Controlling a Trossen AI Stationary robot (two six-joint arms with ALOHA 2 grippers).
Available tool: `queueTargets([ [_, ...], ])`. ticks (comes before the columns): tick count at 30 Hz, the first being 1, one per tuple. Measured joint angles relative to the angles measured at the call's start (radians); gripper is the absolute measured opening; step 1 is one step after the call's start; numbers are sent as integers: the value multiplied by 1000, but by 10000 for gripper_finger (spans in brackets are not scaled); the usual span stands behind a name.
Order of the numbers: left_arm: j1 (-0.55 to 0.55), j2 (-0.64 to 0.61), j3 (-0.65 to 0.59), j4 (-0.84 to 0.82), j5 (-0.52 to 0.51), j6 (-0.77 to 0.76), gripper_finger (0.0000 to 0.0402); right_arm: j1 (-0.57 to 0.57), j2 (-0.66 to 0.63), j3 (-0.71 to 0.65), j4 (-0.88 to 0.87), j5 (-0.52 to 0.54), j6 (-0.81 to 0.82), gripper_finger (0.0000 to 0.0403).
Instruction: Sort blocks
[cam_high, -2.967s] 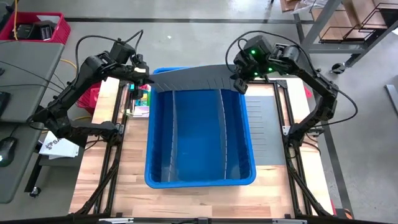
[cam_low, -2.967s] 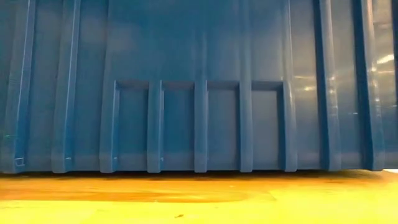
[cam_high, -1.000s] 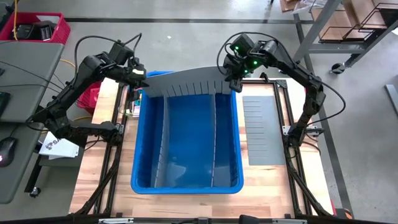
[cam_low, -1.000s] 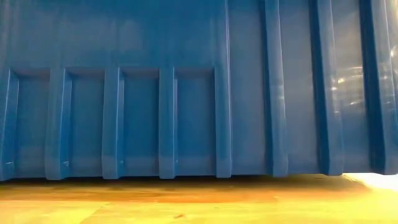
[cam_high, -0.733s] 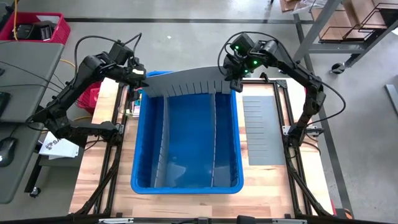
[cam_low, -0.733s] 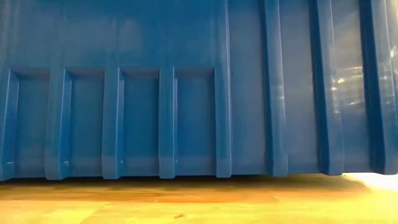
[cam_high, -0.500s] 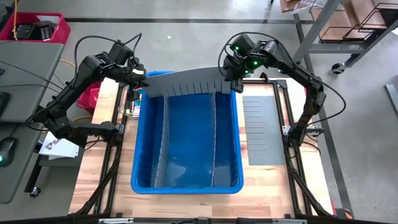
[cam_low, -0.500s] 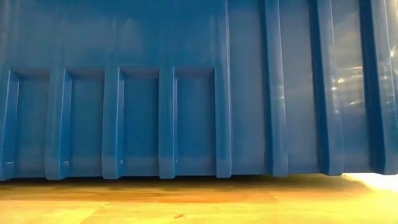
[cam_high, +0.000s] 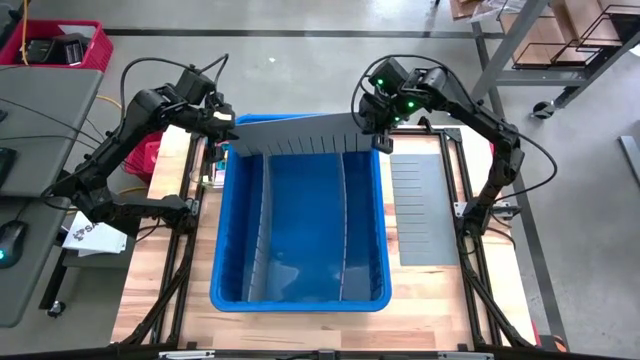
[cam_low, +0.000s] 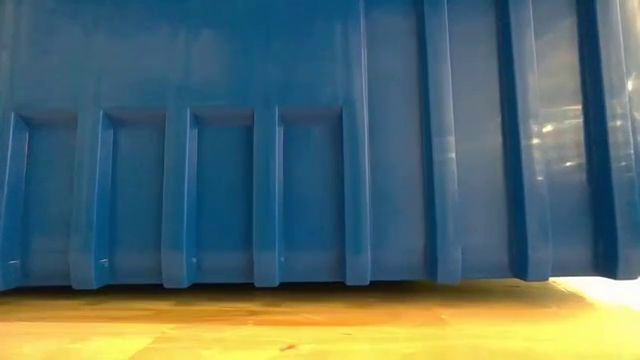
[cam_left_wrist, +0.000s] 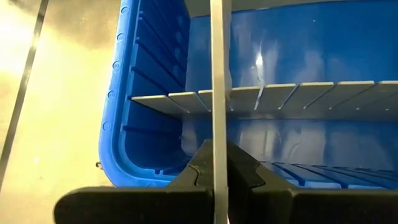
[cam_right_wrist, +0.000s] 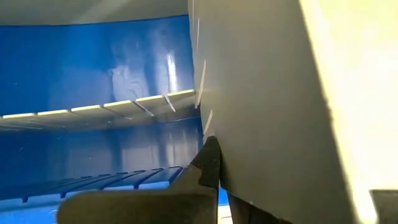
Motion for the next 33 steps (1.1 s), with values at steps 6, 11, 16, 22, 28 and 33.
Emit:
queueTargets([
  [6, -1, -1, 1, -2, -5, 21, 1, 0, 0, -1, -9, 2, 8, 0],
  [11, -2, -2, 1, -2, -8, 23, 1, 1, -8, -66, 0, 20, 50, 0],
  [16, -3, -2, 2, 22, 17, 25, 1, 11, -18, -193, 1, 57, 51, 2],
  [22, -6, -9, 6, 45, 37, 10, 1, 18, -24, -237, 54, 82, 53, 2],
  [28, -7, -6, 6, 46, 31, 11, 1, 44, -45, -231, 62, 65, 48, 1],
  [33, -7, -6, 5, 35, 31, 12, 1, 69, -118, -231, 59, 35, 87, 0],
])
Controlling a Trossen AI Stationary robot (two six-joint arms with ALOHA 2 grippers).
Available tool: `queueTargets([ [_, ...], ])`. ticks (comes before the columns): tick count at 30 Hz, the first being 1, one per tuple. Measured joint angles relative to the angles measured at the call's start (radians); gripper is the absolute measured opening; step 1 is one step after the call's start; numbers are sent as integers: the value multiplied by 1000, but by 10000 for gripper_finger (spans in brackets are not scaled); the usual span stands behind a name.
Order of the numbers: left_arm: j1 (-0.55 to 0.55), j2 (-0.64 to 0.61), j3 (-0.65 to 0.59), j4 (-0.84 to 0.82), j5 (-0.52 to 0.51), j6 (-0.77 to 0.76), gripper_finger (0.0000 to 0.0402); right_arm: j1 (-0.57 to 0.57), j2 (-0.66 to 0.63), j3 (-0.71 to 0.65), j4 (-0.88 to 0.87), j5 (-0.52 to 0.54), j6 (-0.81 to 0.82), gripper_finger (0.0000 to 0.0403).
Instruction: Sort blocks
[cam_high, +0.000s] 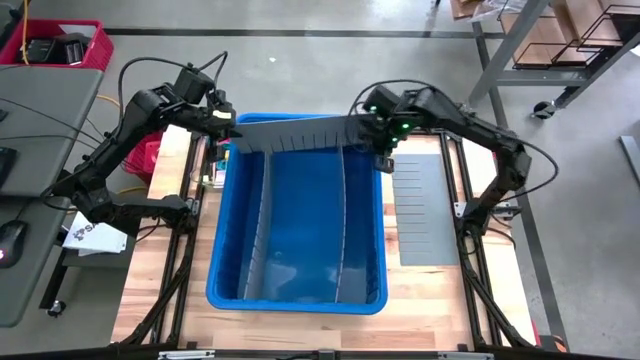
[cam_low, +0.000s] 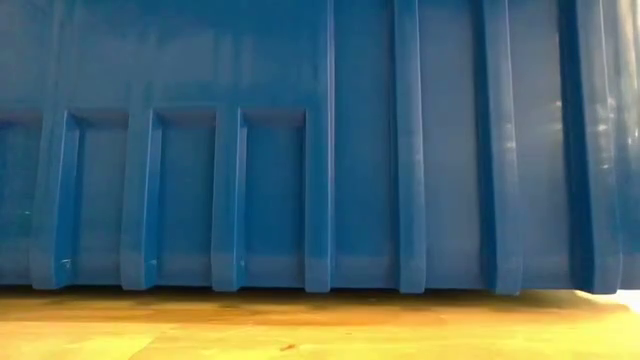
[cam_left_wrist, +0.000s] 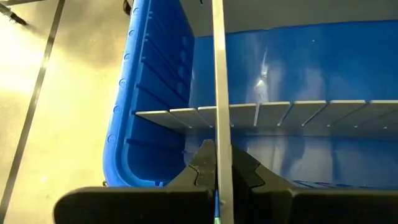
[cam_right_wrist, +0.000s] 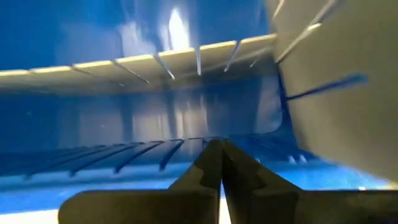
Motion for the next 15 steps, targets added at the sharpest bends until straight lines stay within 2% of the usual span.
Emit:
queueTargets([
  [6, -1, 0, 0, -39, 2, 68, 1, 50, -119, 18, 9, 9, 64, 0],
  [15, -54, -15, 16, -89, -16, 130, 1, 84, -201, 151, -4, 179, 229, 0],
])
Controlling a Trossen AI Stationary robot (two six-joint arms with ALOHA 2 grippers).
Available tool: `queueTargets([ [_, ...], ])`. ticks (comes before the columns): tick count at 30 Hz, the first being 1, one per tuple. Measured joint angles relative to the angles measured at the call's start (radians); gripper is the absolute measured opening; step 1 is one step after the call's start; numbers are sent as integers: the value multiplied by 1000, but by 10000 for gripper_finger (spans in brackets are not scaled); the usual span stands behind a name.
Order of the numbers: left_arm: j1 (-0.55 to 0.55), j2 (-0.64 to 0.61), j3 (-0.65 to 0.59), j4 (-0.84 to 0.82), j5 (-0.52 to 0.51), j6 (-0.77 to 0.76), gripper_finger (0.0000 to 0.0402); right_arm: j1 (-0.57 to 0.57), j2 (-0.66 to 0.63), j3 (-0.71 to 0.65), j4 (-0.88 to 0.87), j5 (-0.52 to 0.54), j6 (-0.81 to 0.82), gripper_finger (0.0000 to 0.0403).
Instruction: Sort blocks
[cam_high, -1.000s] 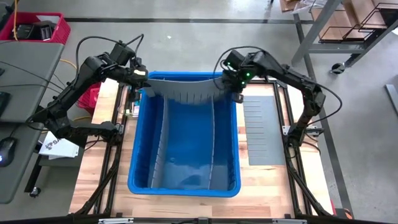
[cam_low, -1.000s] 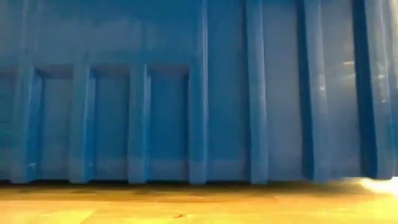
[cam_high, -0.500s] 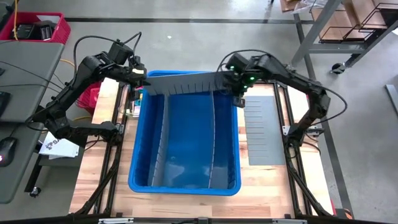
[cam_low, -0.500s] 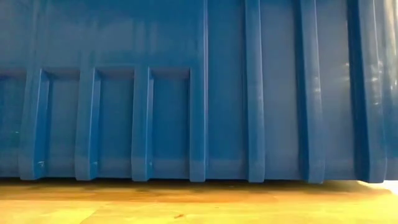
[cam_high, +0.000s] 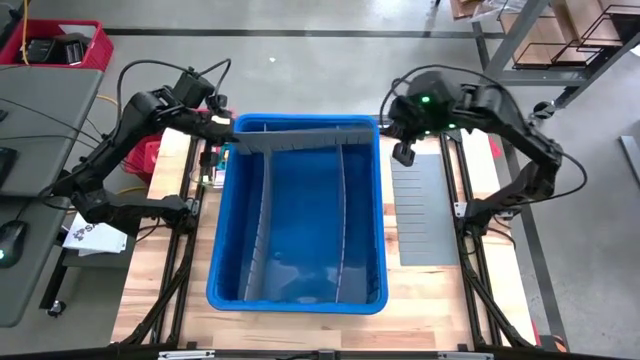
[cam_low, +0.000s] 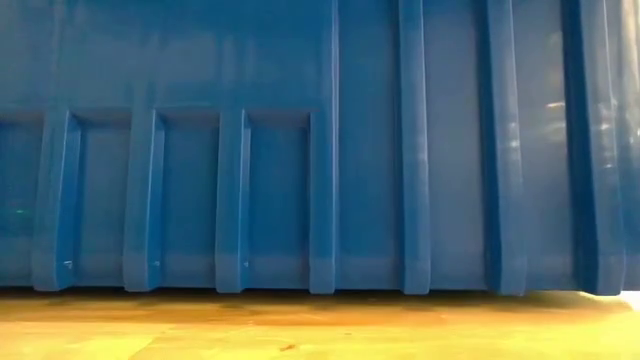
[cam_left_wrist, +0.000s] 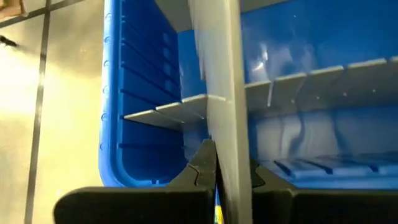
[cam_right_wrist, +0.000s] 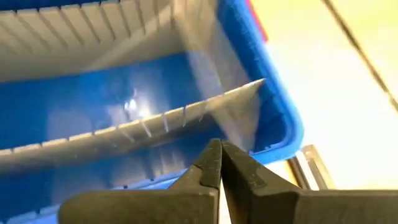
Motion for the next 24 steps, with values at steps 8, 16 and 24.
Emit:
queueTargets([
  [8, -18, -8, 22, -35, -15, 15, 1, -18, -3, 26, -76, 59, 70, 0],
  [16, -17, -1, 21, 16, 6, -79, 1, -18, 8, 26, -51, 73, 62, 0],
  [24, -16, 9, 21, 25, -38, -156, 1, -18, 8, 26, -44, 73, 70, 0],
])
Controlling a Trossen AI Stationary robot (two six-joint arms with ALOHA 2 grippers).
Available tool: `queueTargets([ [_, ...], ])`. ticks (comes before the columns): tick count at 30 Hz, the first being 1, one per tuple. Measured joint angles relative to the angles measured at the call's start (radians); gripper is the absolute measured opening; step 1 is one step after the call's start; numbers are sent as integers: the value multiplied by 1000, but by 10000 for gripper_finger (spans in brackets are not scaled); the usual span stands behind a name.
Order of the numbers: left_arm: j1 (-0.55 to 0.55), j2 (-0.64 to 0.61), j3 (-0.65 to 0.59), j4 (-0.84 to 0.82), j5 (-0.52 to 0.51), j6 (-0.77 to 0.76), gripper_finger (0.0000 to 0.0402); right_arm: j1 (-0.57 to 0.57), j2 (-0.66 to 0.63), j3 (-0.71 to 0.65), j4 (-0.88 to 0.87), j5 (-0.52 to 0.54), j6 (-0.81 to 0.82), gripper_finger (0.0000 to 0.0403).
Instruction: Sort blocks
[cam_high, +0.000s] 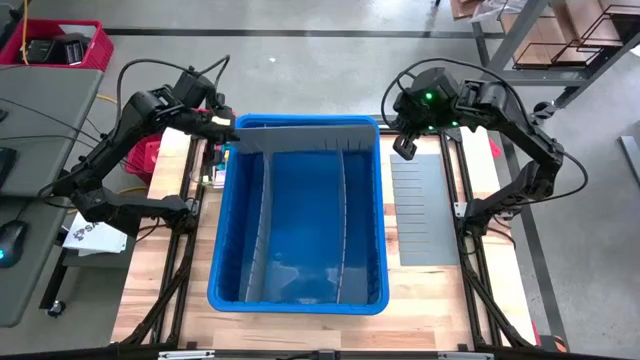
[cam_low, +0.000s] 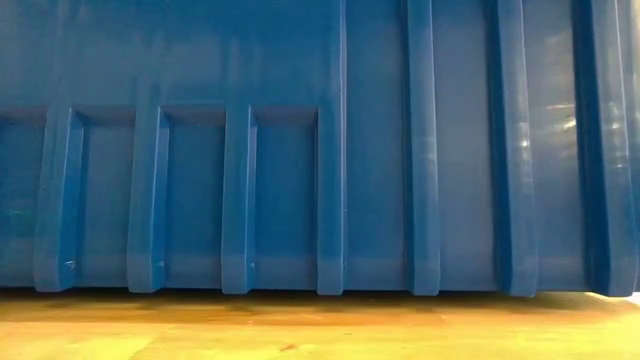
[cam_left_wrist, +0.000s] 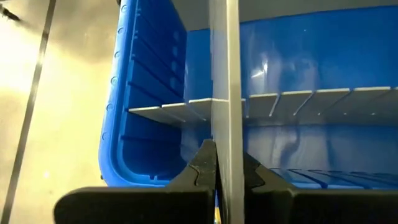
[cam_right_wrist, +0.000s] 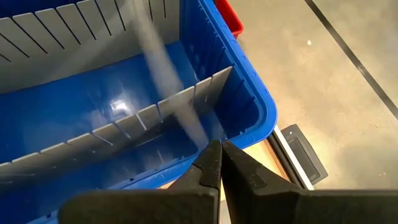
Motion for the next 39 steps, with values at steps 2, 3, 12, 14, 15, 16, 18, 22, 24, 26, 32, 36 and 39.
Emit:
queueTargets([
  [2, 0, 0, 0, 2, -3, -17, 1, 0, 0, 0, 1, 0, 0, 0],
  [3, 0, 0, 0, 4, -3, -31, 1, 0, 0, 0, 1, 0, 0, 0],
  [12, 0, 1, 0, 4, -2, -20, 1, 0, 0, 0, 1, 0, 0, 0],
  [14, 0, 1, 0, 3, 2, -11, 1, 0, 0, 0, 1, -1, 0, 0],
  [15, 0, 1, 0, 0, 7, 3, 1, 0, 0, 0, 1, -1, 0, 0],
  [16, 0, 1, 0, -4, 16, 20, 1, 0, 0, 0, 1, -1, 0, 0],
  [18, 0, 1, 0, -6, 30, 32, 1, 0, 0, 0, 1, -1, 0, 0],
  [22, 0, 1, 0, -7, 46, 34, 1, 0, 0, 0, 1, -1, 0, 0],
  [24, 0, 0, 0, -7, 49, 34, 1, 0, 0, 0, 1, -1, -1, 0],
  [26, 0, -2, 0, -7, 70, 35, 1, 0, 0, 0, 1, -1, 0, 0],
  [32, 0, -8, 0, -6, 114, 35, 0, -8, 10, 0, -8, -5, 43, 0],
  [36, 0, -8, 0, -12, 114, 35, 0, -21, 47, -2, 1, -16, 13, 10],
  [39, 0, -8, 0, -15, 115, 33, 0, -19, 65, 5, 38, -42, -50, 41],
])
